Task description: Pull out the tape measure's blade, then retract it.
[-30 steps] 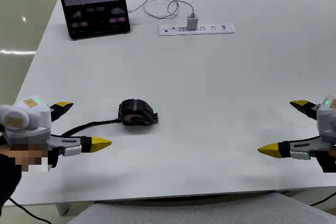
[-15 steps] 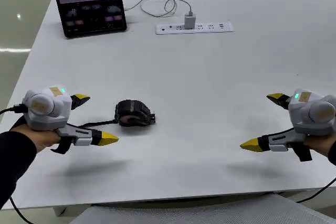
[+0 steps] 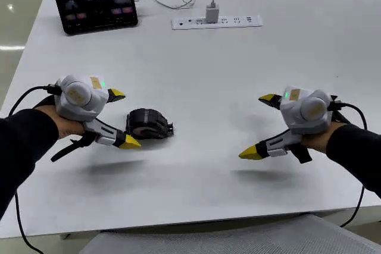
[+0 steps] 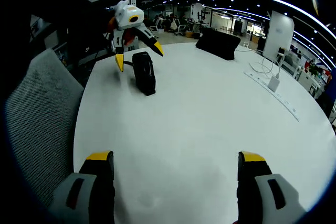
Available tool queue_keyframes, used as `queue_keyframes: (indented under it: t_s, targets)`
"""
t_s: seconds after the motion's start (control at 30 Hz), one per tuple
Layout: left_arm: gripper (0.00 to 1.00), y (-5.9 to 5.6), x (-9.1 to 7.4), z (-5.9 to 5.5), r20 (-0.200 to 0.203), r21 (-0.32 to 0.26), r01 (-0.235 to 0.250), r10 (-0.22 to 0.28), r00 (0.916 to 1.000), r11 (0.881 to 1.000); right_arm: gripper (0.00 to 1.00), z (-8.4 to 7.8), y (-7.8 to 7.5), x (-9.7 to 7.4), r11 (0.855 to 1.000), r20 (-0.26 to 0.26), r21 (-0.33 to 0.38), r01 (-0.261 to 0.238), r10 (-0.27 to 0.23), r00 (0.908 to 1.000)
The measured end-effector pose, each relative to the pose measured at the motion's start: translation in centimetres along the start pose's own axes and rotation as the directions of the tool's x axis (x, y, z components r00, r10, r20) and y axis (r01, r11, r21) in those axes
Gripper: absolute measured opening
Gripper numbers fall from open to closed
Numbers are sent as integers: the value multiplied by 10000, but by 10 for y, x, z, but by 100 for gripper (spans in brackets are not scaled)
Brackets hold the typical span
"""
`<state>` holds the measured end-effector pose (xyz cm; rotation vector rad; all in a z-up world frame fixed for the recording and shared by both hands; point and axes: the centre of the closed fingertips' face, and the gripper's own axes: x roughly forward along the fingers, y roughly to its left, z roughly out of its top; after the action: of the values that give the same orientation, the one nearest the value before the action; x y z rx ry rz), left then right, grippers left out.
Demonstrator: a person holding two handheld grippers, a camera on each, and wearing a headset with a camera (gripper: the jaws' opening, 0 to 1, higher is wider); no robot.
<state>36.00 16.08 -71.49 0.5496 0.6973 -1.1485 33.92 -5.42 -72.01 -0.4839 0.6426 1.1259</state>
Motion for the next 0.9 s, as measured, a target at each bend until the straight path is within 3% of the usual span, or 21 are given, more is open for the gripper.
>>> queue_keyframes:
  t_s: [0.27, 0.5, 0.6, 0.63, 0.7, 0.9]
  targets:
    - [64, -4, 12, 8, -318, 800, 654, -631, 9975, 9946, 85, 32, 8, 29, 9952, 160, -706, -677, 690, 9975]
    - [46, -11, 17, 17, -461, 1038, 1003, -960, 9943, 9895, 78, 56, 17, 58, 9842, 118, -1183, -1316, 1339, 9909]
    - [37, -18, 18, 13, -849, 1259, 1423, -1323, 9876, 9818, 75, 64, 23, 69, 9774, 86, -1412, -1570, 1598, 9871]
    - [34, -24, 19, 12, -1011, 1311, 1725, -1599, 9819, 9763, 74, 67, 25, 73, 9743, 57, -1459, -1715, 1741, 9847]
    - [33, -19, 19, 12, -1072, 1426, 1480, -1334, 9852, 9787, 73, 72, 28, 81, 9697, 73, -1623, -1824, 1860, 9825]
    - [33, -18, 18, 12, -994, 1308, 1518, -1394, 9852, 9797, 59, 76, 35, 100, 9558, -153, -1867, -2271, 2283, 9735]
